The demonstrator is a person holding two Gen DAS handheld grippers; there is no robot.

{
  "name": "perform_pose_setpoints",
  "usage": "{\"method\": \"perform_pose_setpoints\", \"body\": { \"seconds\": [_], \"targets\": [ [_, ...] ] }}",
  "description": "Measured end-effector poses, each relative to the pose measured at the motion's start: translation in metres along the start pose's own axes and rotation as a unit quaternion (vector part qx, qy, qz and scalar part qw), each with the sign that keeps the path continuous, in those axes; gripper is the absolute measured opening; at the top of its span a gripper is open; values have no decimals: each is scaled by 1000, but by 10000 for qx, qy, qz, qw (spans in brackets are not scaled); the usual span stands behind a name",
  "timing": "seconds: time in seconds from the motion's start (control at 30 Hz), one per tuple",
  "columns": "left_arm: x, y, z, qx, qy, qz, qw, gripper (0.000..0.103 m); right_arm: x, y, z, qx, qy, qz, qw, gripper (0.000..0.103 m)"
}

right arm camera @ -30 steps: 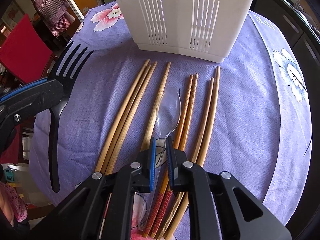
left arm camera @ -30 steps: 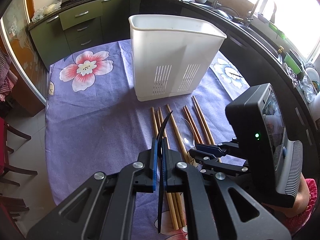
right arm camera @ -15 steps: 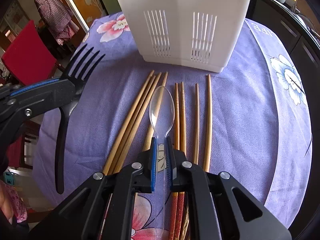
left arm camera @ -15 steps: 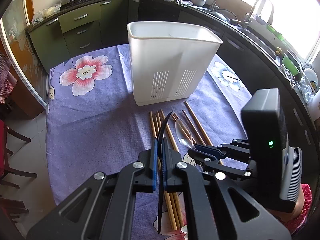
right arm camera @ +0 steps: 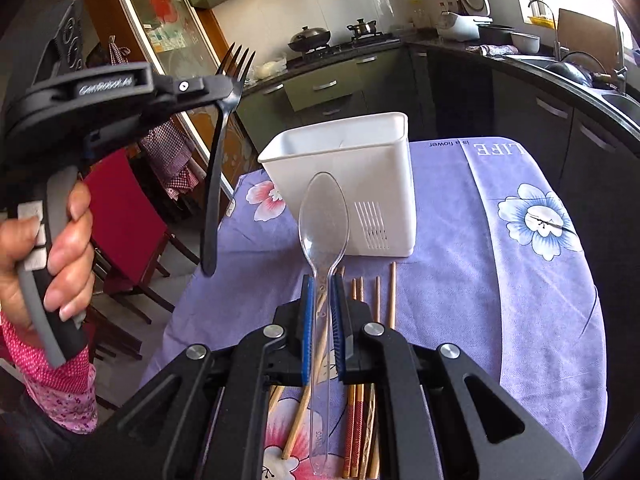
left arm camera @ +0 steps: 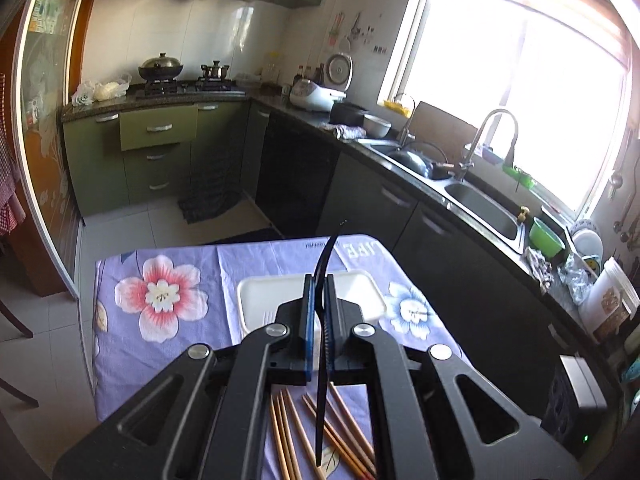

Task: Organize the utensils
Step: 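Lift the fork into the white caddy and open the left gripper while the right carries the spoon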

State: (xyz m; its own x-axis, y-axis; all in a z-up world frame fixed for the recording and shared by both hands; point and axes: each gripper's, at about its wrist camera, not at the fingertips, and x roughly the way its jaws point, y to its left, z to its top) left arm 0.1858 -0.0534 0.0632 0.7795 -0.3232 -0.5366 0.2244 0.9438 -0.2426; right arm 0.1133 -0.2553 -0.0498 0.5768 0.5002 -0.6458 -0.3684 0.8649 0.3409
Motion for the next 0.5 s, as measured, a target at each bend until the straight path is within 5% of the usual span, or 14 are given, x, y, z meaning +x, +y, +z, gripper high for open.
{"method": "perform_pose_setpoints", "body": {
  "seconds": [0.4, 0.5],
  "targets": [
    [39, 0, 33, 286, -1696, 483, 9839, 4, -23, -15, 9, 58, -256, 158, 9995, 9],
    [48, -1, 30, 360, -1719, 465, 9834, 4, -21, -15, 13, 50, -307, 174, 9994, 9]
  ]
}}
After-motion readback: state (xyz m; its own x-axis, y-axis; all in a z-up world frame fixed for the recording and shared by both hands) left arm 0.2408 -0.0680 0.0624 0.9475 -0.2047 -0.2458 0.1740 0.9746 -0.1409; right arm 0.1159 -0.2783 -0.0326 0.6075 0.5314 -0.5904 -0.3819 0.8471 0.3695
